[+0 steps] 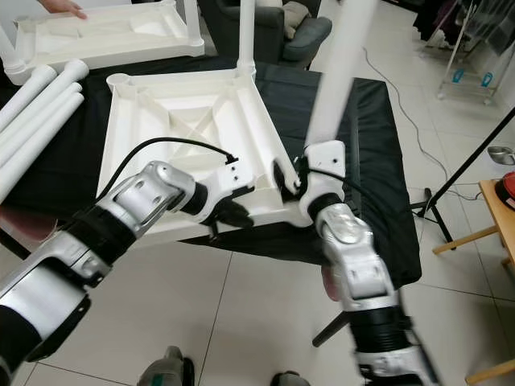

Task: Building children table

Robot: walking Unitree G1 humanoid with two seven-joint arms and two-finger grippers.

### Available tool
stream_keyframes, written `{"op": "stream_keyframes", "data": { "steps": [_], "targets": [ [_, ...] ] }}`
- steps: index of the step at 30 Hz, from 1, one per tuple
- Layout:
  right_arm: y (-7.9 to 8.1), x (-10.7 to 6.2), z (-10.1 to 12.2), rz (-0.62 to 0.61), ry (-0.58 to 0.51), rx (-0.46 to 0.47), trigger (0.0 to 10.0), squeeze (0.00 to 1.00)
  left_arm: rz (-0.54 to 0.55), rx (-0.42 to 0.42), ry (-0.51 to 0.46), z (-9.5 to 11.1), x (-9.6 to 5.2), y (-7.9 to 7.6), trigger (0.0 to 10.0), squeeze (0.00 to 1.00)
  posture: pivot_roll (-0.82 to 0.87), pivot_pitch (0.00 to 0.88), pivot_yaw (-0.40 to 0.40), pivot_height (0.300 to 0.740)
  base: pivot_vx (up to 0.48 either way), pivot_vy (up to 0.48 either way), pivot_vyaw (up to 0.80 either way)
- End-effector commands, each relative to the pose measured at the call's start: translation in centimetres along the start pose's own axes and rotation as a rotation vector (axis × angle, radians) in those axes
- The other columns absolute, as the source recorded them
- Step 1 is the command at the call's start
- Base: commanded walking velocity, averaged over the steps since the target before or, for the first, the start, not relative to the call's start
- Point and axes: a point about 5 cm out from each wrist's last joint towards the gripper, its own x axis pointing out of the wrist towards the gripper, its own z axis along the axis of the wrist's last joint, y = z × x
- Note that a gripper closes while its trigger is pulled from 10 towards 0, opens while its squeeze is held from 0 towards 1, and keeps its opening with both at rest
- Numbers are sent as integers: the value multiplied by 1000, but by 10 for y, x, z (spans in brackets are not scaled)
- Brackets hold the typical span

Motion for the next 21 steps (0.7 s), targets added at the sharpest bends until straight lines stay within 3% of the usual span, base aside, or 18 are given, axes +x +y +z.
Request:
{"op": "stream_keyframes", "data": {
  "steps": [1, 4, 5, 6, 14, 17, 21],
  "targets": [
    [15, 4, 5, 99, -36, 5, 10000, 0, 21, 728, -363, 52, -5, -22, 10000, 1000, 186, 0, 0, 740, 0, 0, 0],
    [15, 4, 5, 98, -35, 7, 10000, 0, 21, 728, -361, 51, -5, -22, 10000, 1000, 186, 0, 0, 740, 0, 0, 0],
    [15, 4, 5, 97, -35, 9, 10000, 0, 23, 729, -360, 51, -5, -22, 10000, 455, 186, 0, 0, 740, 0, 0, 0],
    [15, 4, 4, 94, -34, 10, 10000, 0, 27, 729, -362, 51, -5, -22, 10000, 0, 186, 0, 0, 740, 0, 0, 0],
    [14, 3, 3, 106, -29, 10, 10000, 0, 88, 715, -382, 55, -6, -20, 10000, 0, 186, 0, 0, 740, 0, 0, 0],
    [13, 3, 3, 120, -31, 9, 10000, 0, 172, 708, -408, 62, -8, -16, 10000, 0, 187, 0, 0, 740, 0, 0, 0],
    [13, 4, 3, 114, -32, 9, 10000, 0, 259, 677, -505, 76, -15, -12, 10000, 0, 187, 0, 0, 740, 0, 0, 0]
  ]
}}
